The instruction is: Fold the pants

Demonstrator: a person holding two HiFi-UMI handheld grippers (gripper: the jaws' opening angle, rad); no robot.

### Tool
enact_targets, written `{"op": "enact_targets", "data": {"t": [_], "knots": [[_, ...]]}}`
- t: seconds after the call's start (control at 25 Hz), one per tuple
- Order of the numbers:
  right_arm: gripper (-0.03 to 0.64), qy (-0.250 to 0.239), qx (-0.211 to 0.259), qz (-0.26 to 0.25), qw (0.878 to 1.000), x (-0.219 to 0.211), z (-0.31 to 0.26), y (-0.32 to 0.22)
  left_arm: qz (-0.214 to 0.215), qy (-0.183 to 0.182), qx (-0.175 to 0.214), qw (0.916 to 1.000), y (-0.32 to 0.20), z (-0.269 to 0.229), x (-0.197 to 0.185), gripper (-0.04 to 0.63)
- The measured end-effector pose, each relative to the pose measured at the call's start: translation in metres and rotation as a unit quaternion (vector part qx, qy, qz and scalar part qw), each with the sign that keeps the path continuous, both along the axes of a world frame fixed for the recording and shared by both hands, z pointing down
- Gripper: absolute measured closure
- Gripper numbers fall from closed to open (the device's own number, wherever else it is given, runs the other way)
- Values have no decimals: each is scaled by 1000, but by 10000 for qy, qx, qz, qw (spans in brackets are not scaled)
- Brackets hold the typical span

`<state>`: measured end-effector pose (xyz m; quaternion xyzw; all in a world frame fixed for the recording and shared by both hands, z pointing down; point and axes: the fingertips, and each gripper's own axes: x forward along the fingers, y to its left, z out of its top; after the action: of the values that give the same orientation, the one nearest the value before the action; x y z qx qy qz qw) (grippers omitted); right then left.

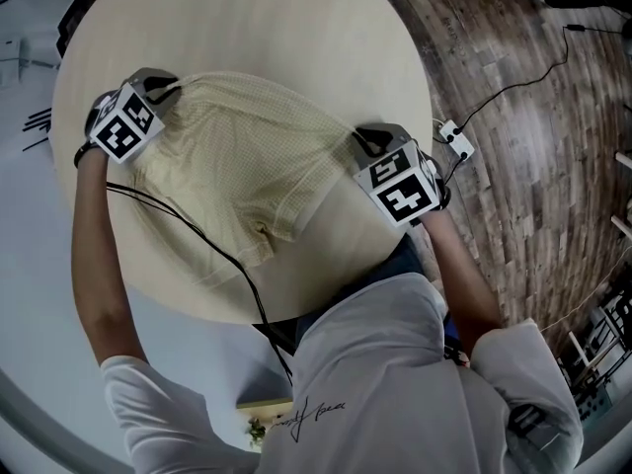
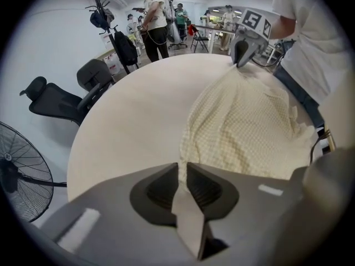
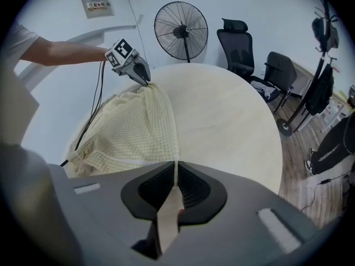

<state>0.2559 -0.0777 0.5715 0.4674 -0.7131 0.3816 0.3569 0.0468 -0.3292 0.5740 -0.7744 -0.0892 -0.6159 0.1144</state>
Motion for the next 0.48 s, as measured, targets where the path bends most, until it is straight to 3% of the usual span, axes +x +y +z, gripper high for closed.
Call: {"op": "enact_targets", "data": {"t": [0.48], "knots": [[603,-399,304,-260,9984,-57,-58,27,113,372,432,9983,6,-45,-28,495]]}}
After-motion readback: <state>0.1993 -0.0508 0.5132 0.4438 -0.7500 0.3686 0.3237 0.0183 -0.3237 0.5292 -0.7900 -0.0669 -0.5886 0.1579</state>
